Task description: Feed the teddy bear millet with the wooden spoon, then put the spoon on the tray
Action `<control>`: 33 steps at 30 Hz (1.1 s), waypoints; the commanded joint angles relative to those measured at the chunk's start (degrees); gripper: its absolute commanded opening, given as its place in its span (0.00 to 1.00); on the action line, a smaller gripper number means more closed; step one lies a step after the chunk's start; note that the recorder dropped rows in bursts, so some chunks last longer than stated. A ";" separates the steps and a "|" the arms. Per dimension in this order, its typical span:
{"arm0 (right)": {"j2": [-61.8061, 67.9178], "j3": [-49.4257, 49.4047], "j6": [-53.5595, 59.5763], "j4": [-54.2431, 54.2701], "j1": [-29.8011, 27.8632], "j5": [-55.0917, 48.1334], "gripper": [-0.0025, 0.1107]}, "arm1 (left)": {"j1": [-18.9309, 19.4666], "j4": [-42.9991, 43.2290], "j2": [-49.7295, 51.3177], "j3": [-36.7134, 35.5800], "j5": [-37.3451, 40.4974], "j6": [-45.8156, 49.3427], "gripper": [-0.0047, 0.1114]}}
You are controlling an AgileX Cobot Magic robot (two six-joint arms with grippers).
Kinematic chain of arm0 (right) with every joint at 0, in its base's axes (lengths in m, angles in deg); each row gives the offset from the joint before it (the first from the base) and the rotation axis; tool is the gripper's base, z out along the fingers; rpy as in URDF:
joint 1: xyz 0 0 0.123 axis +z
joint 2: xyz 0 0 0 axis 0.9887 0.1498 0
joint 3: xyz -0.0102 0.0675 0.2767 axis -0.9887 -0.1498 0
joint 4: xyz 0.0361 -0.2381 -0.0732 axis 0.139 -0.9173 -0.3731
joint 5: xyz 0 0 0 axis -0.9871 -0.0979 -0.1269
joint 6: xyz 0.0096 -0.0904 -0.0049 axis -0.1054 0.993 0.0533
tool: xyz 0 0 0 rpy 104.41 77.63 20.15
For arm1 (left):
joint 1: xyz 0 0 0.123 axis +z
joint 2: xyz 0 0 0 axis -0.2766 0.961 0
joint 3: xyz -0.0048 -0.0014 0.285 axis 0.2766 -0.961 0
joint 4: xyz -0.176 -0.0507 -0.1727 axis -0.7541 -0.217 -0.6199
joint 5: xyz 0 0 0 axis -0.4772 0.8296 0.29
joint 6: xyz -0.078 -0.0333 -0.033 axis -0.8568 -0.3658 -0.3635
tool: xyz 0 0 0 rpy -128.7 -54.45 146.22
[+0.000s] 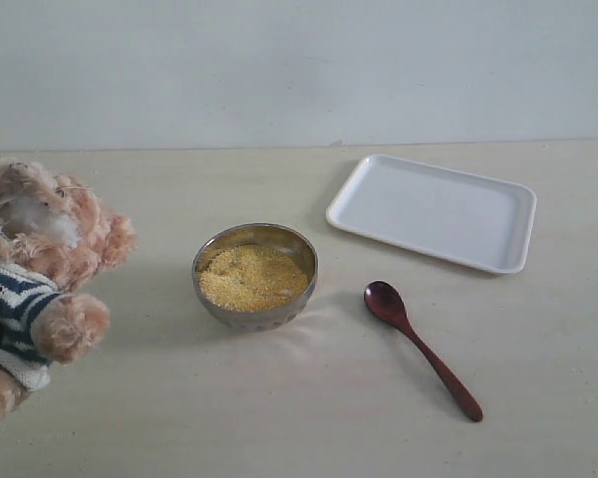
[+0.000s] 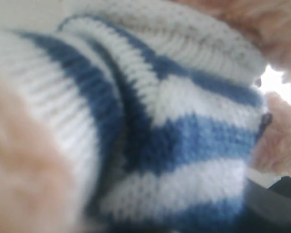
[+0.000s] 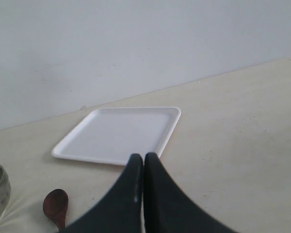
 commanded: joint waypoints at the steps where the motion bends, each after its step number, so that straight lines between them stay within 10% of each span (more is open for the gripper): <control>1: -0.30 0.02 0.32 0.04 0.03 0.65 0.02 | 0.09 -1.31 -0.90 -0.08 0.79 0.35 0.10; 23: -0.30 0.02 -5.87 5.98 0.03 4.52 0.02 | 0.09 -1.31 -0.90 -0.08 0.79 0.35 0.10; 33: 2.02 23.83 0.36 6.22 0.03 -10.86 0.02 | 0.09 -1.29 -0.90 -0.08 0.67 0.35 0.10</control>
